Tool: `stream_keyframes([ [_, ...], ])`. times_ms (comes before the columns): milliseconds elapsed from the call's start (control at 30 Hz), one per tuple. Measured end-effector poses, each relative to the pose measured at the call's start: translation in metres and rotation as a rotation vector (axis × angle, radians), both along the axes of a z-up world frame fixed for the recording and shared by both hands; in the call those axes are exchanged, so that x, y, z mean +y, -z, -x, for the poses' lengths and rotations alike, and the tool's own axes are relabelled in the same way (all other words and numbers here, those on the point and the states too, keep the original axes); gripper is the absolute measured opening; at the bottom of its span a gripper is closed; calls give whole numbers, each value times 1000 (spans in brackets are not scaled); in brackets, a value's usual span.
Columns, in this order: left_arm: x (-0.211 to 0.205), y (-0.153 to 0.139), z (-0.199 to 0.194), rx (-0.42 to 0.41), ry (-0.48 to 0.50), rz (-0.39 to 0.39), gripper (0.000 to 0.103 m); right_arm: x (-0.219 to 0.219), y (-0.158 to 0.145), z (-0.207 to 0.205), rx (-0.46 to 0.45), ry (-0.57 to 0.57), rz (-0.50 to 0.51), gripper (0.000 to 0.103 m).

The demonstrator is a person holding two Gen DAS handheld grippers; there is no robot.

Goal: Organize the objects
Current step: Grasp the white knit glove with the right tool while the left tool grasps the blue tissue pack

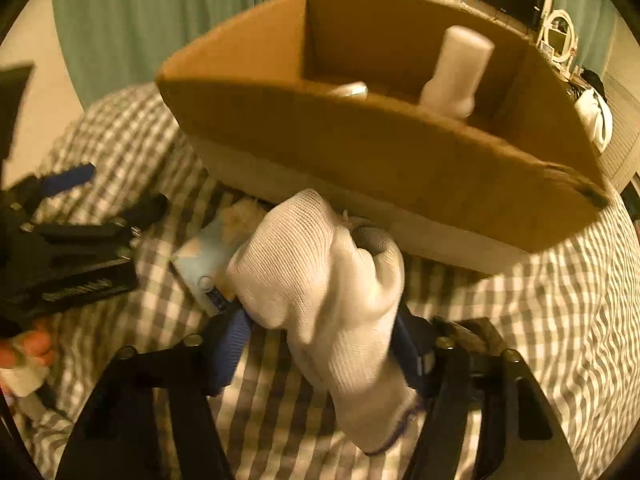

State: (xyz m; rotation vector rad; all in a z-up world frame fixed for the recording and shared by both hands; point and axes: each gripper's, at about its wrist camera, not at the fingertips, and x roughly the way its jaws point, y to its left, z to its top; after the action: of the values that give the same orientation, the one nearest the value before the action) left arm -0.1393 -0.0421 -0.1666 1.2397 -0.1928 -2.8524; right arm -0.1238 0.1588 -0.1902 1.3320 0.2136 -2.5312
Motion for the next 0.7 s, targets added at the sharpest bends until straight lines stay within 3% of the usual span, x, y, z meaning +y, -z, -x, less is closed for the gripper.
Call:
stream_keyframes([
  [100,15,0,-4,-1,65,-18,103,21,-22,-13,21,27,90,62],
  [200,33,6,-7,-26,134,-67,103,37,-40,-20,81,68,98,62],
  [300,47,17,-6,-50,194,-103,103,43,-42,-19,87,87,122,62],
  [467,69,31,-2,-74,249,-82,102,38,-38,-23,83,92,126,62],
  [667,86,48,3,-93,275,-57,76,46,-45,-23,80,111,121,62],
  [700,89,50,3,-91,279,-50,67,45,-46,-23,78,112,121,62],
])
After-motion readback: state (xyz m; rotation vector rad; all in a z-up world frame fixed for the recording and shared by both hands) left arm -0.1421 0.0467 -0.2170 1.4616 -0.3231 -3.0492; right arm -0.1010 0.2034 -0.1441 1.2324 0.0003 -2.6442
